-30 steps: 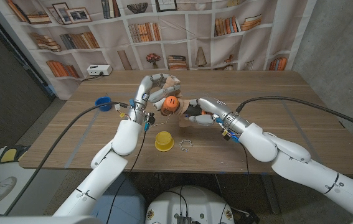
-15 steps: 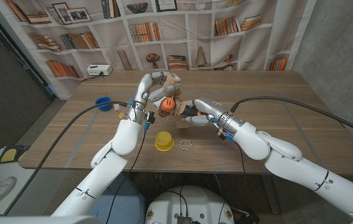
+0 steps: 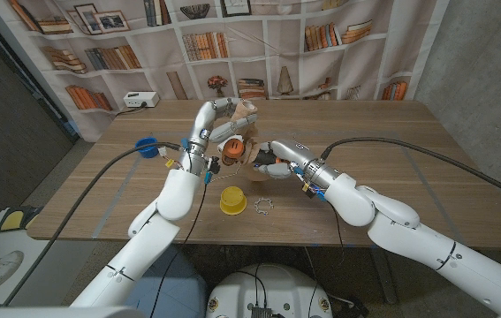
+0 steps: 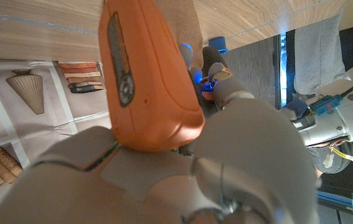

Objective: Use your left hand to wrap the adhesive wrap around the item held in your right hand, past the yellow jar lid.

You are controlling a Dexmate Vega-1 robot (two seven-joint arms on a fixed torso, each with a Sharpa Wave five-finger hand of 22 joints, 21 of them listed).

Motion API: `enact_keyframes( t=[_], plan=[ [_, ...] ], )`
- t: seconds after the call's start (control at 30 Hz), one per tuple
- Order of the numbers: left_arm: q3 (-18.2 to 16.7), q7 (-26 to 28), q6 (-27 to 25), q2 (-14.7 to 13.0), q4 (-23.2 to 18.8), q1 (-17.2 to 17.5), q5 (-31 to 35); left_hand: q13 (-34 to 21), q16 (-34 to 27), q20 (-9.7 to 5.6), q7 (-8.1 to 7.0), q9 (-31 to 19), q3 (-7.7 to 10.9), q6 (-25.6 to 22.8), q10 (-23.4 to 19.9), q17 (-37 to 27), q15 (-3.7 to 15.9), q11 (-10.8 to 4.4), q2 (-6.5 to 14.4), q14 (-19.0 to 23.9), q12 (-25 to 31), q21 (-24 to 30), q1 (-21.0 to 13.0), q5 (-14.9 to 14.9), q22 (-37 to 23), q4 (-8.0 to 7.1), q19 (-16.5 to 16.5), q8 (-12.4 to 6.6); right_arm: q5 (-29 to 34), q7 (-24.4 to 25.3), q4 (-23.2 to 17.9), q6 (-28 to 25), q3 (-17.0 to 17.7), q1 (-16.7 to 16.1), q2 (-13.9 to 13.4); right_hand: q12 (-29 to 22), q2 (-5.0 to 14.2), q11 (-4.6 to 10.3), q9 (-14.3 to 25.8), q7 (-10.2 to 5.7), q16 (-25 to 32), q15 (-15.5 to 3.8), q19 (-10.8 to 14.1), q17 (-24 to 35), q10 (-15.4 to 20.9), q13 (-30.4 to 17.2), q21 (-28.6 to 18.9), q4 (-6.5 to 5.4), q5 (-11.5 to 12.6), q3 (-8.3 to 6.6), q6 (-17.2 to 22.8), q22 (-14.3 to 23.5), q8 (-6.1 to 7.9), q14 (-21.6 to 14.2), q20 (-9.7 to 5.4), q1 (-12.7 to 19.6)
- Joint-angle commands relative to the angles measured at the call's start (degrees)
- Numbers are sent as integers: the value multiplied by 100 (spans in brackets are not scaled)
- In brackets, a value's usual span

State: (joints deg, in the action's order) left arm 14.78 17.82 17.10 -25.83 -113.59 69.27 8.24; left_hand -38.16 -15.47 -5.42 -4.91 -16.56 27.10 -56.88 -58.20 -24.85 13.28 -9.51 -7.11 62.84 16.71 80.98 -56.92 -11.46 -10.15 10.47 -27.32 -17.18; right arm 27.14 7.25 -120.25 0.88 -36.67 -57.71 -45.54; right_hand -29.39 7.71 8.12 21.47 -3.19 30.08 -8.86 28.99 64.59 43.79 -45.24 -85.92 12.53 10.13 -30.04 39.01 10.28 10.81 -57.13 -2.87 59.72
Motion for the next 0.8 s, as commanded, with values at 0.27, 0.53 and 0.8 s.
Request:
enact_keyframes(
  t=[0.27, 0.53, 0.8],
  plan=[
    [-254, 29, 378, -313, -140, 286, -335, -11, 20, -8, 0, -61, 69, -32, 1, -12, 10, -3, 1289, 1, -1, -6, -1199, -10, -15, -91, 29, -33, 258, -25, 49, -250, -298, 140, 316, 32, 268, 106, -3, -425, -20, -412, -21, 24, 143, -17, -36, -641, -5, -692, 417, 35, 29, -5, -874, -184],
    [-312, 210, 509, -358, -237, 416, -215, -8, 24, -10, 16, -61, 68, -30, 3, -12, 11, -9, 1287, 2, -9, -6, -1197, -9, -15, -89, 23, -27, 302, -27, 147, -136, -401, 223, 381, 31, 269, 99, -6, -428, -24, -412, -22, 23, 146, -25, -36, -640, -5, -693, 419, 35, 30, -4, -875, -185],
    [-281, 324, 473, -337, -314, 542, -149, -25, 27, -7, 16, -63, 72, -32, 8, -16, 8, -18, 1292, -1, -5, -9, -1194, -10, -15, -90, 30, -23, 240, -104, 169, -55, -374, 280, 344, 36, 269, 109, -9, -427, -23, -412, -23, 25, 151, -22, -36, -641, -5, -692, 422, 34, 31, -11, -873, -190]
  ],
)
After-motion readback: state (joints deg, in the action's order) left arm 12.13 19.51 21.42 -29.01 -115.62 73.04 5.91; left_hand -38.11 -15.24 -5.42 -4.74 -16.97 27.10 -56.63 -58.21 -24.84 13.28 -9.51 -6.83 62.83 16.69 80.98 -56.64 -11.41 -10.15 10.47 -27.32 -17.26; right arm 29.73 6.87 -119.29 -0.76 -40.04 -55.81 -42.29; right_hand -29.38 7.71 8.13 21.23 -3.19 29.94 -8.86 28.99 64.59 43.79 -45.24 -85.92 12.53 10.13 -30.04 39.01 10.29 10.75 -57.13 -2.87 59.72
